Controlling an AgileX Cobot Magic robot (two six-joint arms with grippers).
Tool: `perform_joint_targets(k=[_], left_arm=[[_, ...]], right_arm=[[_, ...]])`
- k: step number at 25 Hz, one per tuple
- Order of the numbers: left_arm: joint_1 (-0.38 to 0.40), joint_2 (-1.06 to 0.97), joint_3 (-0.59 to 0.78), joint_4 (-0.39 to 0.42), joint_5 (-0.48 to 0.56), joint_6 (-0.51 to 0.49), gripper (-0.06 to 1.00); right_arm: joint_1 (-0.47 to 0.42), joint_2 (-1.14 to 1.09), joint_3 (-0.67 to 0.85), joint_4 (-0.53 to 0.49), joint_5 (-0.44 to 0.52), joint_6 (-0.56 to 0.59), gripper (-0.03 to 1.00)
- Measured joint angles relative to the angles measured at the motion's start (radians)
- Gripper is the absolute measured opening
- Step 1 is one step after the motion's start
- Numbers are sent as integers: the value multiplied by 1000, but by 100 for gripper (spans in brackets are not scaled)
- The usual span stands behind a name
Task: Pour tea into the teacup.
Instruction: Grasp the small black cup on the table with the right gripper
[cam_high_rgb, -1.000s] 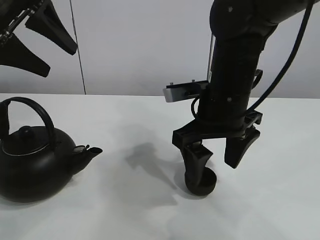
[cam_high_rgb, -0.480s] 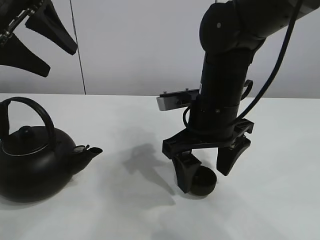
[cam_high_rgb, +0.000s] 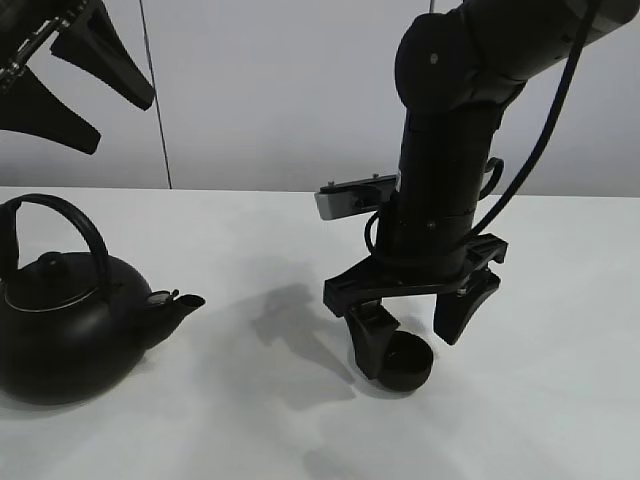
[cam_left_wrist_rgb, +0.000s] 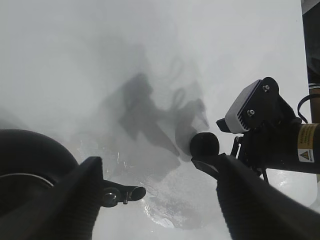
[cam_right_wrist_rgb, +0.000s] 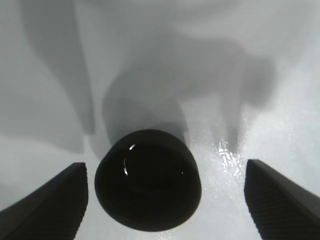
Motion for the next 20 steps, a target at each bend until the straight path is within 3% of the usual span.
perform_joint_targets(k=[8, 10, 14, 20], left_arm=[[0, 0, 0, 0, 0, 0, 48], [0, 0, 0, 0, 0, 0, 48], [0, 0, 0, 0, 0, 0, 48], [0, 0, 0, 0, 0, 0, 48]], right_arm=[[0, 37, 0, 9, 0, 6, 59], [0, 37, 0, 11, 0, 6, 56], [1, 15, 0, 12, 0, 7, 40], [3, -10, 0, 12, 16, 8, 40]])
